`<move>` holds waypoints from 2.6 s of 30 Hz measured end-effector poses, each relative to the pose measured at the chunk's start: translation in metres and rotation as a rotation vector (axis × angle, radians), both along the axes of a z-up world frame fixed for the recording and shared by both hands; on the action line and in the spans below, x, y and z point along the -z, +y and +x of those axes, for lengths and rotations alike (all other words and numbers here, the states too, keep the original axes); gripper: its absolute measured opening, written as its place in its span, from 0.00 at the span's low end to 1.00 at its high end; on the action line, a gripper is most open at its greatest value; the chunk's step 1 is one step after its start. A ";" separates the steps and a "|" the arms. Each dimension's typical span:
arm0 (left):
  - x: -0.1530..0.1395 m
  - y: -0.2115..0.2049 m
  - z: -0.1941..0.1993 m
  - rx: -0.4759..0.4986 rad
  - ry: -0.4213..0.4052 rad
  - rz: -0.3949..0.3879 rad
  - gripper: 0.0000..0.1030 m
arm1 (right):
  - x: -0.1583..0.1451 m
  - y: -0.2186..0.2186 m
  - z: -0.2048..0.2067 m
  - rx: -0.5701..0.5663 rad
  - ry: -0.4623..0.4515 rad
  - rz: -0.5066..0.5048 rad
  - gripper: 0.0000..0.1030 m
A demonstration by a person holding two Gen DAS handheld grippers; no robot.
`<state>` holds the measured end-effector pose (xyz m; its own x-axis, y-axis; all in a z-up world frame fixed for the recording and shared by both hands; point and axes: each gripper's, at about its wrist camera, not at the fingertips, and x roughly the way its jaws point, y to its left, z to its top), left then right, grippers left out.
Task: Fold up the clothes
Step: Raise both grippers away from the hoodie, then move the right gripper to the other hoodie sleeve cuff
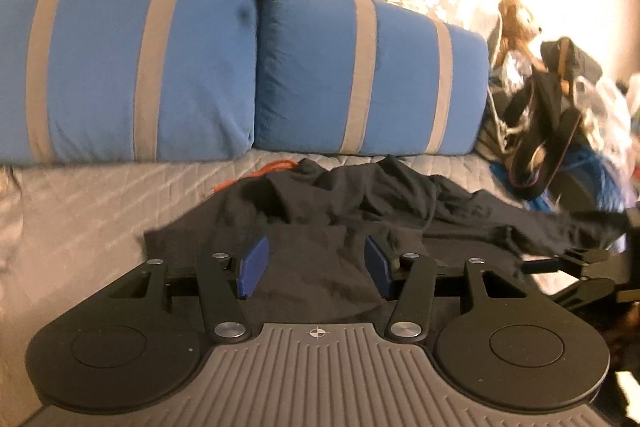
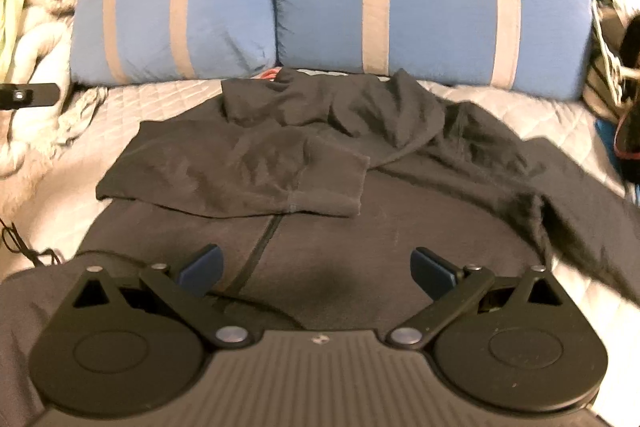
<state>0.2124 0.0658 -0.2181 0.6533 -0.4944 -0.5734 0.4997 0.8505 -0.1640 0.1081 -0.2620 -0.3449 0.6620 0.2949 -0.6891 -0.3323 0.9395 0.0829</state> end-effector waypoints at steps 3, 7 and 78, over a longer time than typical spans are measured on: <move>0.003 0.011 -0.005 -0.024 0.001 -0.001 0.51 | -0.008 -0.004 0.005 -0.023 -0.020 -0.032 1.00; 0.006 0.024 -0.009 -0.059 0.000 -0.007 0.51 | -0.024 -0.014 0.015 -0.051 -0.072 -0.100 1.00; 0.072 0.017 -0.012 -0.029 0.075 0.081 0.68 | 0.065 0.058 0.107 -0.581 -0.138 -0.494 1.00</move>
<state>0.2008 0.0825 -0.2903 0.6203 -0.4259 -0.6586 0.4634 0.8765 -0.1304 0.2147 -0.2039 -0.4103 0.5842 0.3009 -0.7538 -0.7602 0.5282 -0.3783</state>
